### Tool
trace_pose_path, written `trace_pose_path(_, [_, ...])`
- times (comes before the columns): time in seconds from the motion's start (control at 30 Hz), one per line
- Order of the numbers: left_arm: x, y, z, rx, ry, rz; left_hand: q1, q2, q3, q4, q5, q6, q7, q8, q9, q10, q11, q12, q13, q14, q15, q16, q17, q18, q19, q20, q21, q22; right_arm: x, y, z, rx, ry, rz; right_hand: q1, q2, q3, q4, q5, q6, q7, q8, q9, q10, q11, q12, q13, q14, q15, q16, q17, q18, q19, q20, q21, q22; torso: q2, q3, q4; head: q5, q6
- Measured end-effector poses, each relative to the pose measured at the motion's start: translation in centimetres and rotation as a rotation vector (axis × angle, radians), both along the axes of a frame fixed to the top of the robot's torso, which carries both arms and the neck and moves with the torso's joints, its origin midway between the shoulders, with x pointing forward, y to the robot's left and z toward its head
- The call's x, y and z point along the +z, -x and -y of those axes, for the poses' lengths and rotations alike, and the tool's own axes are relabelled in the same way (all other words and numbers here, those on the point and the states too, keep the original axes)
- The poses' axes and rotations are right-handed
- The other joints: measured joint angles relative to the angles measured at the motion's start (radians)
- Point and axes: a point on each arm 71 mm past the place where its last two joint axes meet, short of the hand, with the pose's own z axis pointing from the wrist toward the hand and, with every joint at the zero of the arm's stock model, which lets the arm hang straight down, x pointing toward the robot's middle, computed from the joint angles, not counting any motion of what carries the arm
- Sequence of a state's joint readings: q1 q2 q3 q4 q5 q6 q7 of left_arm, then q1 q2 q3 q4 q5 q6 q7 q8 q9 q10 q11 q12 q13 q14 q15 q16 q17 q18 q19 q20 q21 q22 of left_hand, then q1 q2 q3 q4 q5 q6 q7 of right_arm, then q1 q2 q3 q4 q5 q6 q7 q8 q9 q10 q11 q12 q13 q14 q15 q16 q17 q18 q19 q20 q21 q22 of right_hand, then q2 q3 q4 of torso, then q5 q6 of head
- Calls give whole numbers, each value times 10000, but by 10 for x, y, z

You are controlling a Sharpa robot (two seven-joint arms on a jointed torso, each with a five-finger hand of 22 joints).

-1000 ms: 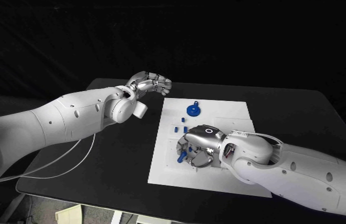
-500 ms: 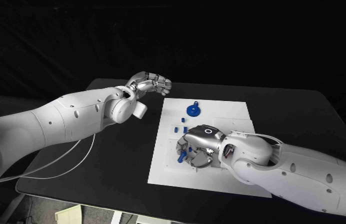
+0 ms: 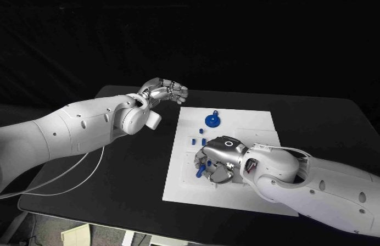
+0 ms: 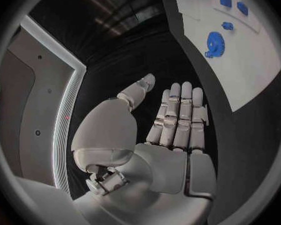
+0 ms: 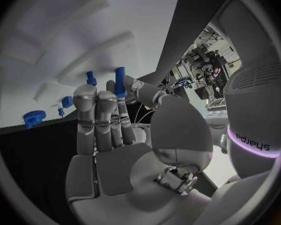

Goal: Assemble the parts on the task board

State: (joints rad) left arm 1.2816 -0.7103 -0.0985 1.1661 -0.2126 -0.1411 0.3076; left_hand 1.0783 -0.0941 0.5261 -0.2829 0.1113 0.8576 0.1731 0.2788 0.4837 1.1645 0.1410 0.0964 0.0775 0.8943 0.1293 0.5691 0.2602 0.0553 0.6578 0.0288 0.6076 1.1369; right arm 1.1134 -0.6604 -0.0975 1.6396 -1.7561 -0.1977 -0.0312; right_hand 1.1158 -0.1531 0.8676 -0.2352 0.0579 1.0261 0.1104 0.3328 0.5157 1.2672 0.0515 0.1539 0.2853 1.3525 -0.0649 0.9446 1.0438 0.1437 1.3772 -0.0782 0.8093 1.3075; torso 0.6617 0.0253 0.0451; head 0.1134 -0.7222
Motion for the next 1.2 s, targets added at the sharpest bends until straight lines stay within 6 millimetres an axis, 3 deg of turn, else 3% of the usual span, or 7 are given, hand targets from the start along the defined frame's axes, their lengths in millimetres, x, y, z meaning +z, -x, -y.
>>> trace_pose_path(0.47, [0,-1,1,-11,0,-4,0,0,0,0,0,0,0,0,1,0,-1,0,0,0,0,-39,10,52,0,0,0,-2,2,1,-2,58,54,46,-35,-36,27,-28,17,27,28,20,-1,38,-37,4,31,16,-16,60,-6,0,12,-40,37,0,1,0,-16,-12,-22])
trace_pose_path(0.57, [0,-1,1,-16,1,-5,0,0,0,0,0,0,0,0,0,1,-1,0,0,0,0,-39,17,51,0,0,0,7,3,1,-5,112,61,51,-36,-37,25,-30,411,35,20,20,-2,39,-38,3,78,16,-16,60,-31,-1,12,-40,81,-1,1,0,-15,-14,-28])
trace_pose_path(0.6, [0,-1,1,-16,1,-6,0,0,0,0,0,0,0,0,1,0,0,0,0,0,0,-39,19,50,0,0,0,7,3,1,-7,144,60,57,-67,-66,-33,-83,774,58,7,20,-2,39,-38,0,106,16,-16,103,-35,0,12,-40,116,-1,1,1,-14,-16,-32])
trace_pose_path(0.67, [0,-1,1,-17,1,-7,0,0,0,0,0,0,0,0,1,1,-1,0,0,0,0,-39,19,49,0,0,0,7,4,1,-10,203,55,59,-97,-84,-141,-135,1106,76,5,21,1,39,-39,0,154,16,-17,112,-47,-1,11,-40,117,-1,1,3,-12,-18,-35])
trace_pose_path(1.2, [0,-1,1,-20,-1,-18,0,0,0,0,0,1,0,0,1,1,-1,0,0,0,0,-39,29,32,0,0,0,5,6,6,-22,464,427,217,-332,-33,-665,-356,2429,108,-27,20,46,53,-52,-47,309,-20,20,196,-115,1,-21,-65,214,-1,-1,0,0,-33,-61])
